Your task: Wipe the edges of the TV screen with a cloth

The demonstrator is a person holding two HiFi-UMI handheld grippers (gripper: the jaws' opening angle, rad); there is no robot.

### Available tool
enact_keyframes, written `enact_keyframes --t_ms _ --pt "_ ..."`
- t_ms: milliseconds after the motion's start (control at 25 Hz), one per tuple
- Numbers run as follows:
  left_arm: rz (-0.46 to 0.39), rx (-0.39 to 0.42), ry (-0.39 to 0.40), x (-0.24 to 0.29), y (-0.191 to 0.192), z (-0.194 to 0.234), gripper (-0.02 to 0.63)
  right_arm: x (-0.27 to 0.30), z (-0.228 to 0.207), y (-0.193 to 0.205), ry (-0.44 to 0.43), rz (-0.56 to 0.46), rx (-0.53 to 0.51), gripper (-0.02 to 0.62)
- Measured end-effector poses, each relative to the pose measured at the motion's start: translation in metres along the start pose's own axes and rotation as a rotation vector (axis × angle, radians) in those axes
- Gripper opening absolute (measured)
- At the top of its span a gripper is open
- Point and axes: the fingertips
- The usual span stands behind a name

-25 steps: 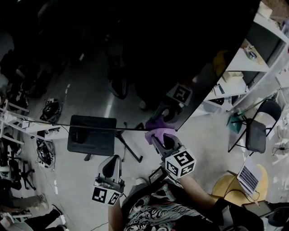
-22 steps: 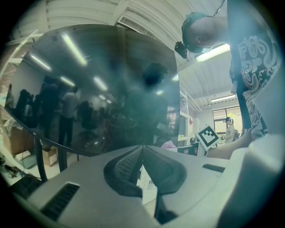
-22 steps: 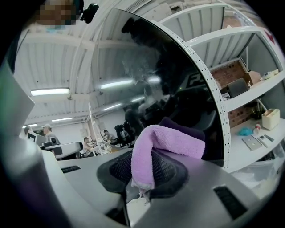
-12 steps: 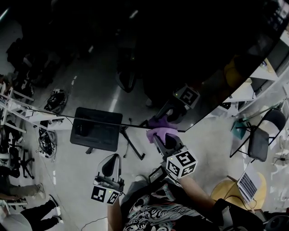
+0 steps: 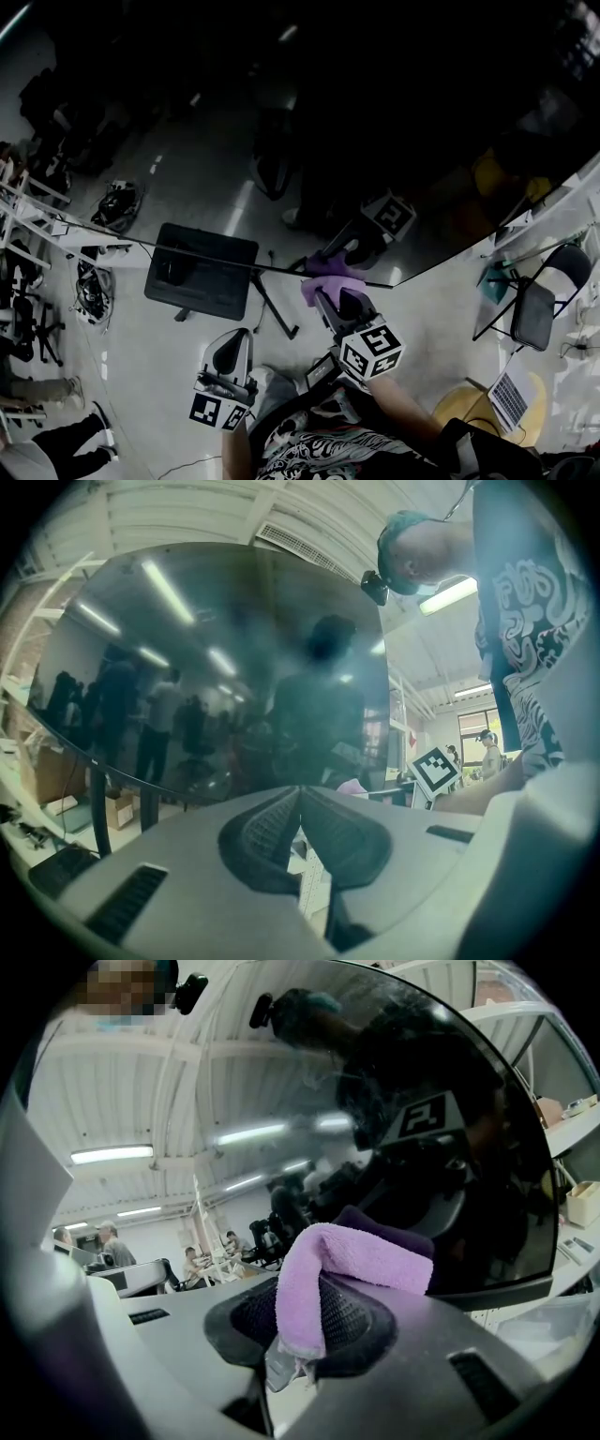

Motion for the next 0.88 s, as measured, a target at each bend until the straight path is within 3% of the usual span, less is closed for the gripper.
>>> enact_keyframes --t_ms 320,880 --pt "-0.02 -0.001 -0.156 -0.021 -0.001 0.074 0.017 0.04 0.026 -0.002 0.013 0.018 -0.01 0.106" --pt "-0.028 -0.069 -0.185 -0.052 0.011 0.14 0.017 0.097 0.059 -0.004 0.02 0.04 -0.034 0.105"
Point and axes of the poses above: the fingertips, and each gripper's own axes: x forward along the fingers, z to its left, y out of its underside, and after that the axes turned 13 degrees about z, right-handed
